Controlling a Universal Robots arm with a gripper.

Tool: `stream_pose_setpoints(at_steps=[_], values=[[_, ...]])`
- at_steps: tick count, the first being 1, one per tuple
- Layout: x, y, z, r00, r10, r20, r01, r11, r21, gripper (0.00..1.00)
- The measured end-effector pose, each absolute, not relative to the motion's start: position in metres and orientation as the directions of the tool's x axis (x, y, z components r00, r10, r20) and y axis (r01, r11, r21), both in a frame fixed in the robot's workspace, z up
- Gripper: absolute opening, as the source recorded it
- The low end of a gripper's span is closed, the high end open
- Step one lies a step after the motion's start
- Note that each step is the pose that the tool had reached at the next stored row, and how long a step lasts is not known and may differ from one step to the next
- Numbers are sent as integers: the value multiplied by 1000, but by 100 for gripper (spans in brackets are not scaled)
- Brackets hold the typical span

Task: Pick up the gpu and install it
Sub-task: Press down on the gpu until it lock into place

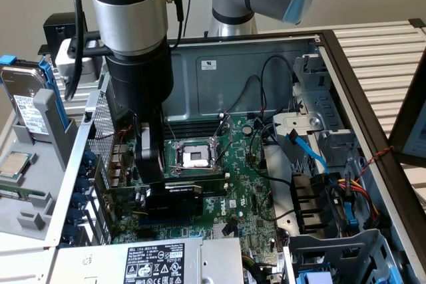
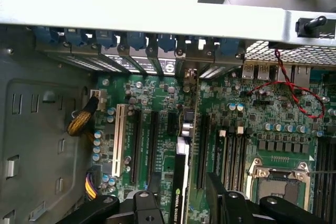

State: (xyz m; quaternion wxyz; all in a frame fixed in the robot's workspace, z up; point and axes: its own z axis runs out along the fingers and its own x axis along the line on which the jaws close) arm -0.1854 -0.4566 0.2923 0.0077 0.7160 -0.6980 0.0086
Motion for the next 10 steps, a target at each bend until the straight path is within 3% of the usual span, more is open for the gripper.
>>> stream_pose_setpoints(at_steps=[5, 8, 10], values=[[-188, -457, 292, 26, -999, 22, -1000, -26, -1, 45], [-188, -457, 293, 26, -999, 23, -1000, -26, -1, 26], [-188, -457, 293, 26, -999, 23, -1000, -26, -1, 20]])
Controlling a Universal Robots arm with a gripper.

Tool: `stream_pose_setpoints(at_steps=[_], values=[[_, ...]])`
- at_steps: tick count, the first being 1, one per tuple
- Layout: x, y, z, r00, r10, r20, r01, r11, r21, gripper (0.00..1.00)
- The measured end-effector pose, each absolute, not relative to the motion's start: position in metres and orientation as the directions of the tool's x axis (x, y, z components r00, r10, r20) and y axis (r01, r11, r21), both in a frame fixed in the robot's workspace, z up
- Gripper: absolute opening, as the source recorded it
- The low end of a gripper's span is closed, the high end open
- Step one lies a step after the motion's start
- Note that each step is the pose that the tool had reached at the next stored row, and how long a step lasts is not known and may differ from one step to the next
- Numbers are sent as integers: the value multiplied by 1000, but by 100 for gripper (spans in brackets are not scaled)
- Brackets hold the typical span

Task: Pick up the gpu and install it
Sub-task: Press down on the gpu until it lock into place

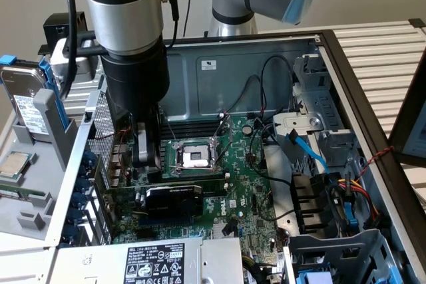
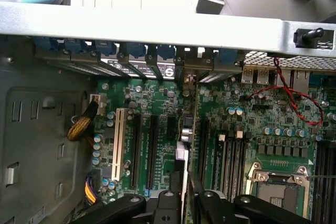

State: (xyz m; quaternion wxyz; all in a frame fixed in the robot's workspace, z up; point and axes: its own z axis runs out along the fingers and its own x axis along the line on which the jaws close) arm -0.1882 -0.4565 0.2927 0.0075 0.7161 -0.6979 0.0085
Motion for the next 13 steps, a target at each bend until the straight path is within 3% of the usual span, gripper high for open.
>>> stream_pose_setpoints(at_steps=[1, 3, 13], values=[[-188, -457, 293, 26, -999, 23, -1000, -26, -1, 14], [-188, -457, 293, 25, -999, 23, -1000, -25, 0, 11], [-195, -454, 292, 26, -999, 22, -1000, -26, 2, 11]])
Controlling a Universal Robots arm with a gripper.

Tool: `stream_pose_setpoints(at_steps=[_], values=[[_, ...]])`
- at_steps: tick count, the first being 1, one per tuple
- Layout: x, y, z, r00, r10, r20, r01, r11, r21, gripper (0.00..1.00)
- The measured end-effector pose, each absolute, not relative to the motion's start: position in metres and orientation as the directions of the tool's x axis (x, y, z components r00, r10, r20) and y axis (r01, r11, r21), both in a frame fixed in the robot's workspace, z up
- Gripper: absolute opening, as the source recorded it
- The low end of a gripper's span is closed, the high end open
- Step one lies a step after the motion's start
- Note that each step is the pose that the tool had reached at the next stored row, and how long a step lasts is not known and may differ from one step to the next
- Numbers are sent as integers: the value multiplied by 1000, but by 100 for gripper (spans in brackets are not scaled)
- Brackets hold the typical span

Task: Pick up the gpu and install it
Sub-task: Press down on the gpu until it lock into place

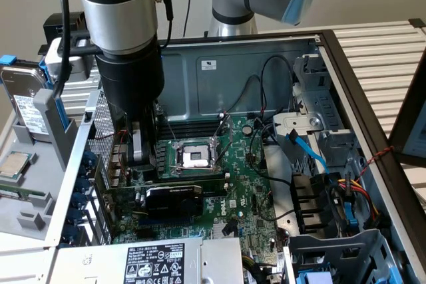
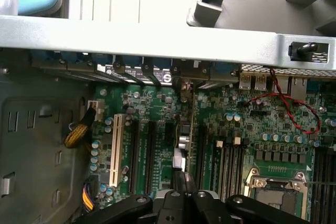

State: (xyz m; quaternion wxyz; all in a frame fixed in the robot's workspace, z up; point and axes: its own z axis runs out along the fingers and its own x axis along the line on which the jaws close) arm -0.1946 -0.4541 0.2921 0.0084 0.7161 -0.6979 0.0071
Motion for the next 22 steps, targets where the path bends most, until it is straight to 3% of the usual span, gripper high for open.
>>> stream_pose_setpoints(at_steps=[22], values=[[-199, -455, 282, 26, -1000, 13, -1000, -26, 2, 11]])
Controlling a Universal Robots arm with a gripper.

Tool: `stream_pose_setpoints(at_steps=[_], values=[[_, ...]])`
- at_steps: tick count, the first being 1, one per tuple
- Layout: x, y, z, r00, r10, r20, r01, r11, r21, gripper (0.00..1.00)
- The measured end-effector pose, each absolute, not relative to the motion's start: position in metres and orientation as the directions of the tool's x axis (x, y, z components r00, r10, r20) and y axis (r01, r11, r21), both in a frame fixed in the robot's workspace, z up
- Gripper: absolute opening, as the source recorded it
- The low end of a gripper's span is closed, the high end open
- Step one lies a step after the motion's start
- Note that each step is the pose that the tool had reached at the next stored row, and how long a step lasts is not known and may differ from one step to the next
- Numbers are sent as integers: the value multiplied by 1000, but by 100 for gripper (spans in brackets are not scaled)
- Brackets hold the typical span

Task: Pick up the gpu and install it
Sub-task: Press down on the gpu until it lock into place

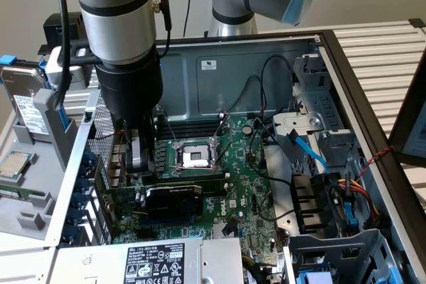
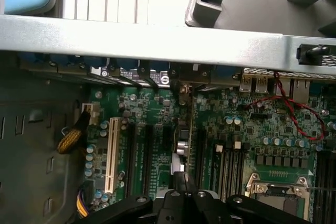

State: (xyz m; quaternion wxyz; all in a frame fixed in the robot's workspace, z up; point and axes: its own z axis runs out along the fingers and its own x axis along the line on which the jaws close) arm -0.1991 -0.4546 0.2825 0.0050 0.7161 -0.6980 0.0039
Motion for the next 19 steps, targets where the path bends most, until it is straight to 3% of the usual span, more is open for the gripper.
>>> stream_pose_setpoints(at_steps=[19], values=[[-206, -455, 277, 25, -1000, 12, -999, -26, -28, 11]])
